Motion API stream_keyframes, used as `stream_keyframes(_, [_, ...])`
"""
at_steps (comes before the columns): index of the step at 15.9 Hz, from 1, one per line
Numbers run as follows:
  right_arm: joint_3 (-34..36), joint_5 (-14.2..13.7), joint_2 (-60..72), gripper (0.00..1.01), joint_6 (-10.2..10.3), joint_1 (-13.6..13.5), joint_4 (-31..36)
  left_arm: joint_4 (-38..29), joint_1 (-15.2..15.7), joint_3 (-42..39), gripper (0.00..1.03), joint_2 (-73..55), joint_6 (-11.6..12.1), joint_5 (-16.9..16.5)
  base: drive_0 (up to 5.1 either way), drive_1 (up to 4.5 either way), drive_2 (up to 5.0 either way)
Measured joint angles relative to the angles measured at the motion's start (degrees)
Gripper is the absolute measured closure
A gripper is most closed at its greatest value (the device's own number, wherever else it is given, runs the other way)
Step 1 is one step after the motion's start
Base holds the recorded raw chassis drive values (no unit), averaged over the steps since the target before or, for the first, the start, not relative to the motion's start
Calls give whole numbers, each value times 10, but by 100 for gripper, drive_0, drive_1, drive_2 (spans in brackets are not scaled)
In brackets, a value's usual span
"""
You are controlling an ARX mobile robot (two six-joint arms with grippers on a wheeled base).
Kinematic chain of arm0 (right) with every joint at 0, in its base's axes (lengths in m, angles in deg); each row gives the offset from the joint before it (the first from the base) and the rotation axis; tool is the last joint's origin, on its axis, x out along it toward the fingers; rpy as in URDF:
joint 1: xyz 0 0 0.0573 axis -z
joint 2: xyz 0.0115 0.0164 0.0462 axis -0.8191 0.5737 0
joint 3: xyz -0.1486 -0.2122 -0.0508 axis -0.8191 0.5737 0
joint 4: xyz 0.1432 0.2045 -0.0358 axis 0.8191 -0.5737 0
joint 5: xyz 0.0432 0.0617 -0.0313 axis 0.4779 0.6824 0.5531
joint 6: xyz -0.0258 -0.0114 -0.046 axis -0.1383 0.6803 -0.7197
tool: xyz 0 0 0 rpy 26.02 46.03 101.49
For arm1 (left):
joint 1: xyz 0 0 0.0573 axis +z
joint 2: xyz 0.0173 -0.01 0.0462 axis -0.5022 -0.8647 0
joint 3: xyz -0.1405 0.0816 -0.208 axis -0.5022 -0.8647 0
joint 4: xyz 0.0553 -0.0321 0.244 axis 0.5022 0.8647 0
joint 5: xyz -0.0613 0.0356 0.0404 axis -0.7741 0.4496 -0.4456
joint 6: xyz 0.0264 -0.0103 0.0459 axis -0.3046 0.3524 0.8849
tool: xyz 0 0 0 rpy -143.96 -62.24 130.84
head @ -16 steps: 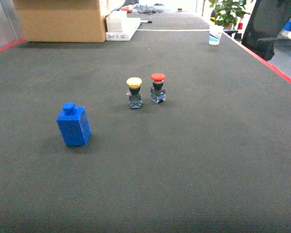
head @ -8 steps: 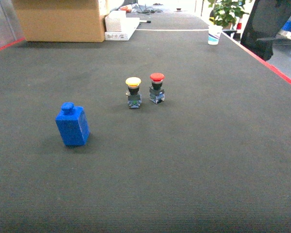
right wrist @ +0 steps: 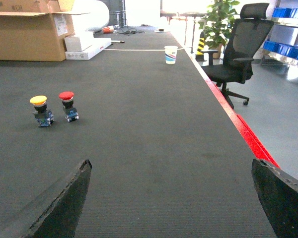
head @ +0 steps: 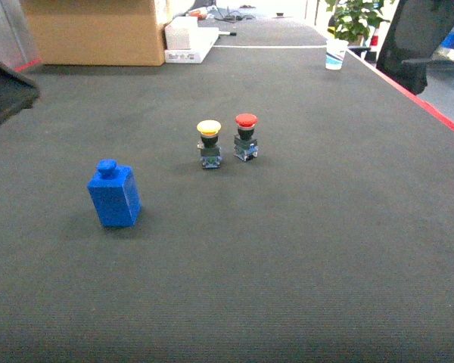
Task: Pick blue part to blue bin on bottom shelf
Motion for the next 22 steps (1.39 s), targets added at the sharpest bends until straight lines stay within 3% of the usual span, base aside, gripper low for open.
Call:
stream_keyframes(3, [0,0,0,3,0,0,0,52,-29,102,5,-125,56,-9,0,0,0])
stream_keyframes(7, [0,0,0,3,0,0,0,77,-34,193,5,-230,93,0,0,0,0])
stream_keyframes(9, [0,0,0,3,0,0,0,84,-34,218,5,-272,96,2,0,0,0])
stream_keyframes(14, [0,0,0,3,0,0,0,87,-22,261,5,-354,76,-1,0,0,0])
stream_keyframes(22, [0,0,0,3,0,0,0,87,-21,302,5,-448,96,4,0,0,0])
